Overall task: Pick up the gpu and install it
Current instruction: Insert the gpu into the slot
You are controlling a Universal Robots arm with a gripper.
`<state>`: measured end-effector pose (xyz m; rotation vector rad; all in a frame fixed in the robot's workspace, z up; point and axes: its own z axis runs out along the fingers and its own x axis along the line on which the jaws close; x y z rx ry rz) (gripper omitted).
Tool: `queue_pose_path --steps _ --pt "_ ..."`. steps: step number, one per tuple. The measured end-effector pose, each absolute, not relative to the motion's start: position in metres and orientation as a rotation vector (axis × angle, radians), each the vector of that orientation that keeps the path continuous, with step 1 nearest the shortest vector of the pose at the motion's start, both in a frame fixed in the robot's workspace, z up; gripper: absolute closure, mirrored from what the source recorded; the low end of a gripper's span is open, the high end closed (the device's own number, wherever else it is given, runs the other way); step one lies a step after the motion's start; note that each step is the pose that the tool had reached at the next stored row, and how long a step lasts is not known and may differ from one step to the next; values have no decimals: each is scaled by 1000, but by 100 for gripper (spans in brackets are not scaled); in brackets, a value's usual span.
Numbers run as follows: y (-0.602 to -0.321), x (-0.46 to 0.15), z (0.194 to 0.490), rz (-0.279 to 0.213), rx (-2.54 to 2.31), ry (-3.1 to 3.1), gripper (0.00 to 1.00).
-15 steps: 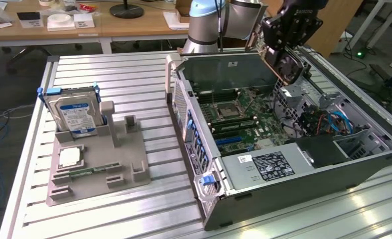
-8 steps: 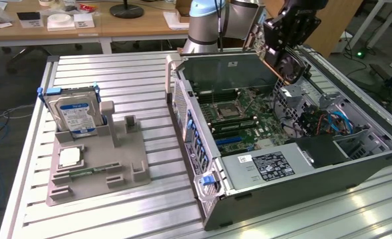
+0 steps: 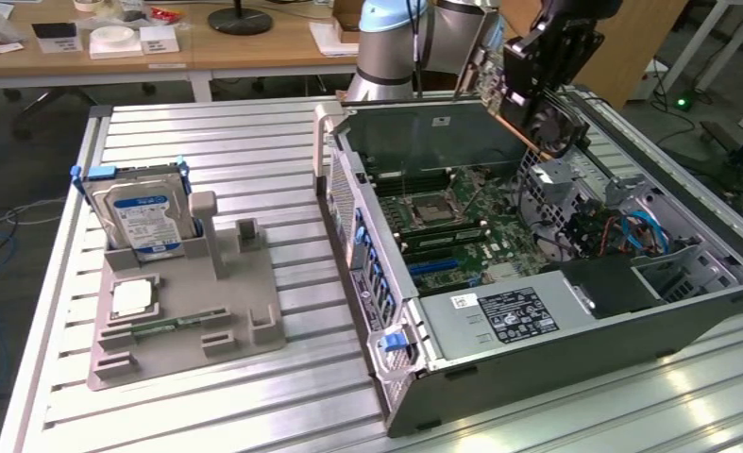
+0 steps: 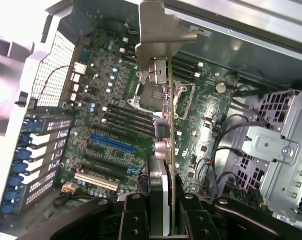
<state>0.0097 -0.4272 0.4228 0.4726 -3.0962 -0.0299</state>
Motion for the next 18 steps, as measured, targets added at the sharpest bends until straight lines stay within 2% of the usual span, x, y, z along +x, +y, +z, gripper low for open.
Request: queue_pose_path --steps 18 --pt "-427 10 423 -28 808 -3024 72"
